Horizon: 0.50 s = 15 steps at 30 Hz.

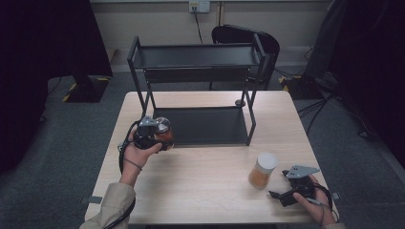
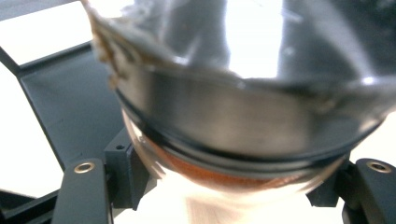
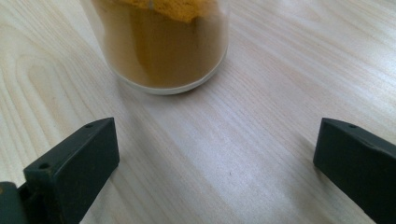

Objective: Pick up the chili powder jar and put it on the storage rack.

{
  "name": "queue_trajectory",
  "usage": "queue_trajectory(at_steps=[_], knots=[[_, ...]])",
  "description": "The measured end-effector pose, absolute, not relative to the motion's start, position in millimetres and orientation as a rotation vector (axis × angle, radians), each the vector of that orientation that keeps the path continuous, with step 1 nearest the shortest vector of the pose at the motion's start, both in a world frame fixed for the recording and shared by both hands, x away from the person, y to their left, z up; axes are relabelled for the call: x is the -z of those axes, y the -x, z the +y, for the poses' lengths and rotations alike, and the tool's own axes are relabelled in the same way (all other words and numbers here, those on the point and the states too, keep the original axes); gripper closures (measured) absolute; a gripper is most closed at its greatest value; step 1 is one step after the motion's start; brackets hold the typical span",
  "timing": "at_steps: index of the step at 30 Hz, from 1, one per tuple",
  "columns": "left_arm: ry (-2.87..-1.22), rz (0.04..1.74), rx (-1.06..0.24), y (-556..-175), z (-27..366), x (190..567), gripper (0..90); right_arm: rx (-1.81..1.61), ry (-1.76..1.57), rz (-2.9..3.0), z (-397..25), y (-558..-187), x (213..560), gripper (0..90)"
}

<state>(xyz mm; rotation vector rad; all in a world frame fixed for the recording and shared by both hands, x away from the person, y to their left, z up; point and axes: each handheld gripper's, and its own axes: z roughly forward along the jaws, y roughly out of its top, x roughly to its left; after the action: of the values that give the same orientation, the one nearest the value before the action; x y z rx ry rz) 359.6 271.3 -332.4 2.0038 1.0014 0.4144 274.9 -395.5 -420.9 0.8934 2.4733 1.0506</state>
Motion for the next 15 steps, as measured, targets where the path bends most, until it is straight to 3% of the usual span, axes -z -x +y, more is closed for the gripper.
queue_trajectory(at_steps=[15], knots=[[-2.020, 0.964, -0.387, -374.7, 260.4, 301.5, 30.0, -1.051, -0.893, 2.473, -395.6, -274.9, 420.9, 0.0]])
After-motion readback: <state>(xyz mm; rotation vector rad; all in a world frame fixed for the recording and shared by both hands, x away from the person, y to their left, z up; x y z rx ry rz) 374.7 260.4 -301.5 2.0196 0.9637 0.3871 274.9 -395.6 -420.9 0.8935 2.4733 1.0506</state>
